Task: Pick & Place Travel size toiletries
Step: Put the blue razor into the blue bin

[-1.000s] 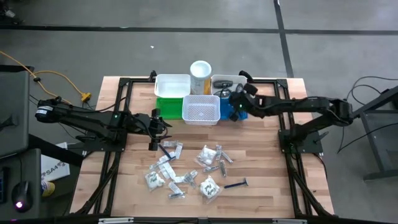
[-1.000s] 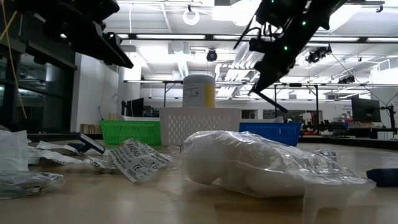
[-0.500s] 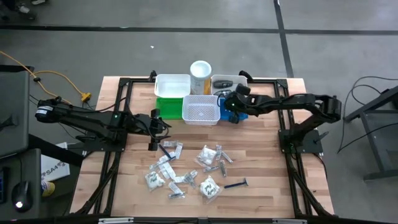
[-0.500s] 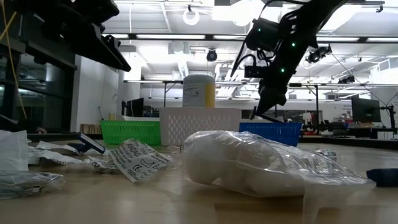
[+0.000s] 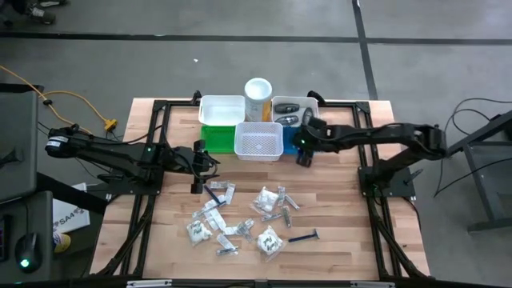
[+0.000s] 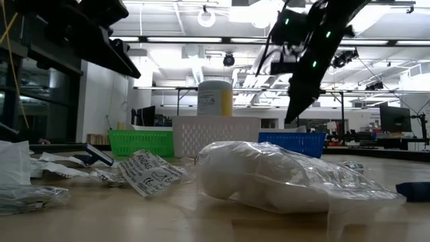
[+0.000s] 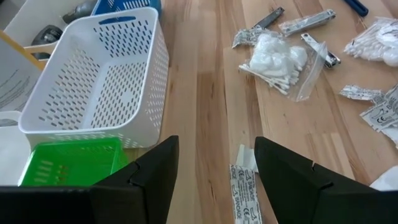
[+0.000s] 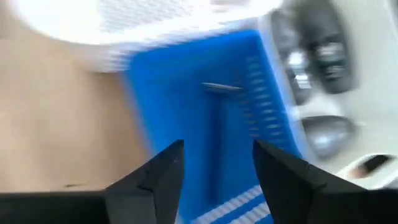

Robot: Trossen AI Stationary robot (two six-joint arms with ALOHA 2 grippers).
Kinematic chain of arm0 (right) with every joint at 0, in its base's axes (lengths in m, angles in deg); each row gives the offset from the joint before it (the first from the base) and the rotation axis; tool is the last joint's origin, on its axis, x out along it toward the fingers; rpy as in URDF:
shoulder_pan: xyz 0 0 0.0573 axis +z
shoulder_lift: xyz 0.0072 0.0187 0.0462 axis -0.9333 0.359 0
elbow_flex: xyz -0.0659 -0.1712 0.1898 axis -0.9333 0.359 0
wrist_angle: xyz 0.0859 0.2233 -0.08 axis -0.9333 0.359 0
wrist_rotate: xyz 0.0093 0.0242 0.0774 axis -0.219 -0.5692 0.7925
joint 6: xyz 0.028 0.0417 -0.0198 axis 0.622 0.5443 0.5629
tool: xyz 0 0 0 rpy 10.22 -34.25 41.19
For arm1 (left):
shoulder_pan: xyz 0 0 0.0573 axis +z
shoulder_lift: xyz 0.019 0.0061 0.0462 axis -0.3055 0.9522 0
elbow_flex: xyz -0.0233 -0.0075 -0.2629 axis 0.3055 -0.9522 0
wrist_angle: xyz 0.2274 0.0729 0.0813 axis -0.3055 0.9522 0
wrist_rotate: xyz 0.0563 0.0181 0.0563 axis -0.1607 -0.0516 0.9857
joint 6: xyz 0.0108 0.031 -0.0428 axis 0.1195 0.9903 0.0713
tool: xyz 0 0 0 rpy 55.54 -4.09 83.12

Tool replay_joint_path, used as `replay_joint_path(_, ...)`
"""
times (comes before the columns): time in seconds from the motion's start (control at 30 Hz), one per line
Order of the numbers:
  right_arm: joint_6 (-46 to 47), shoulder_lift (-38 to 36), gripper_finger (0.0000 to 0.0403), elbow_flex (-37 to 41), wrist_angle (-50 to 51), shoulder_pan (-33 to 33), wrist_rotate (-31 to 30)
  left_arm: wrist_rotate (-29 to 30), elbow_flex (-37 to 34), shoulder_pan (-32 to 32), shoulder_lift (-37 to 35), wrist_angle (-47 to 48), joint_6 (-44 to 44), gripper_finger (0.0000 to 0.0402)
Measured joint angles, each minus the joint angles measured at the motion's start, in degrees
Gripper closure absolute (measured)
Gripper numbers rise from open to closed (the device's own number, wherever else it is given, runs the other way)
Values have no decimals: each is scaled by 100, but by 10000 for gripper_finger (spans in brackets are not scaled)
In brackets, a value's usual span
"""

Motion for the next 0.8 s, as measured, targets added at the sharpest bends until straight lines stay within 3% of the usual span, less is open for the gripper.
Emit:
replay_joint_path(0.17, 656, -412, 211, -34, 493, 813, 1119, 0, 0, 0, 0, -3, -17, 193)
replay_joint_path(0.3, 1041, -384, 216, -31, 840, 1713, 1411, 0, 0, 0, 0, -18, -63, 193)
replay_joint_path(0.6, 2382, -236, 215, -34, 694, 3685, 1285, -2, 0, 0, -2, -19, -97, 193)
replay_joint_path(0.8, 2538, -12, 213, -35, 234, 4543, 996, -4, 0, -1, 0, -21, -106, 193)
